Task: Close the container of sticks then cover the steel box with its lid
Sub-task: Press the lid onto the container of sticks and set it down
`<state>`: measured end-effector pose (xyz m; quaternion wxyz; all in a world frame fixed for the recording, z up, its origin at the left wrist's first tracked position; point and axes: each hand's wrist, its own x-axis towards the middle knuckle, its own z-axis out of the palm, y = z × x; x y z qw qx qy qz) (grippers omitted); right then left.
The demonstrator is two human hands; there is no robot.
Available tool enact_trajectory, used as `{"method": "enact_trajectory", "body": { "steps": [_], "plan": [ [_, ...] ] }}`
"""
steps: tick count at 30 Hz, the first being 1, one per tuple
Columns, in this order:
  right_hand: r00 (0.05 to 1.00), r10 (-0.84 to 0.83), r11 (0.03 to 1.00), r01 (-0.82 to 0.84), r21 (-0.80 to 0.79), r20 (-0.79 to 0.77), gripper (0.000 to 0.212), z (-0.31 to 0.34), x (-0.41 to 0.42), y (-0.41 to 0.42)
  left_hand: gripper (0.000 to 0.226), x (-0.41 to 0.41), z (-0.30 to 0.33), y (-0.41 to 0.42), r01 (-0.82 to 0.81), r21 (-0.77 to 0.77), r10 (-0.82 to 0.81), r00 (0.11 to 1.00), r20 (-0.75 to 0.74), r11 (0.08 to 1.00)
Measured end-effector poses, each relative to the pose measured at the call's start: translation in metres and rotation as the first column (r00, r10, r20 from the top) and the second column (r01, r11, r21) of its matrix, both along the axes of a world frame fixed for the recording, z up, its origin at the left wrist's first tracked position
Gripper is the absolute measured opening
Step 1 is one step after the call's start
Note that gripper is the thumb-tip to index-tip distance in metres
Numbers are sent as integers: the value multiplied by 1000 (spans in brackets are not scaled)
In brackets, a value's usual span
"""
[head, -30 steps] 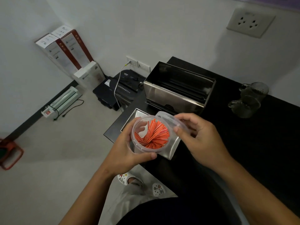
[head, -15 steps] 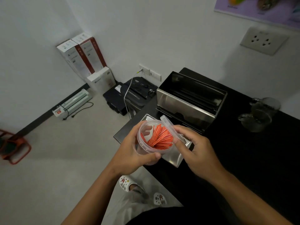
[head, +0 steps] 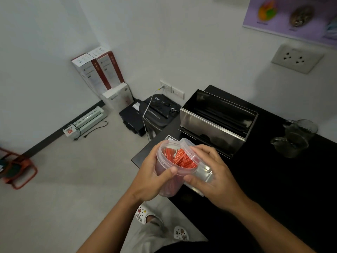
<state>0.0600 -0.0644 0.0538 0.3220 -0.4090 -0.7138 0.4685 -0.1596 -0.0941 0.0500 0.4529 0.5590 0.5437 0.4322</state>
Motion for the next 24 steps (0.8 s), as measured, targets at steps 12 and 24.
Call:
{"method": "enact_trajectory", "body": {
  "steps": [12,24],
  "plan": [
    [997,71,992,-68,105,-25,85,10,-12,2,91,5,10,2,-69,158,72,997,-14,985],
    [995,97,930,-98,354,20,58,23,-31,8,98,4,20,3,-58,53,53,995,85,997]
  ]
}}
